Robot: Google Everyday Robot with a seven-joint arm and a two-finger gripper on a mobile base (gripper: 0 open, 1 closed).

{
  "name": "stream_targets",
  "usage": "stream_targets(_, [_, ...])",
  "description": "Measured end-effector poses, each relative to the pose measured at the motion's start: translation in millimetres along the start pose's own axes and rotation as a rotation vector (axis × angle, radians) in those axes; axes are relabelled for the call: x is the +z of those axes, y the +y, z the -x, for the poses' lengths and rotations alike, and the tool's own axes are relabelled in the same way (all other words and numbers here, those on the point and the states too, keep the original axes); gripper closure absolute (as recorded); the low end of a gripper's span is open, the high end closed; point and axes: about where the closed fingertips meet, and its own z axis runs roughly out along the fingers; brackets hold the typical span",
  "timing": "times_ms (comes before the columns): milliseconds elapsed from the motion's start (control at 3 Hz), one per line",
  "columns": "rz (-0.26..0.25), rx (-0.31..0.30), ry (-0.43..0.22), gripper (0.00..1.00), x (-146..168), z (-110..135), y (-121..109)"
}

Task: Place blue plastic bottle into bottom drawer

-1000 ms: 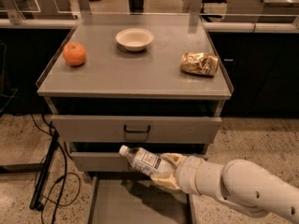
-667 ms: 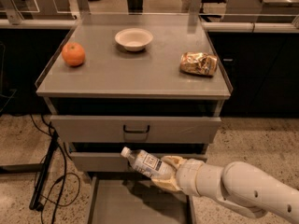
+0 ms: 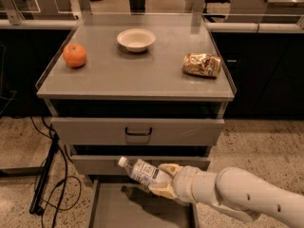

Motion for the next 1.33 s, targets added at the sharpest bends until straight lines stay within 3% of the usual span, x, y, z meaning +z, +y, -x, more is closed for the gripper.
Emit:
stream_targets(667, [0.014, 0.042, 0.062, 1.00, 58.2, -70.2, 15.3])
stream_targets(1333, [0.044, 0.127, 0.076, 1.00, 112.1, -140.6, 11.6])
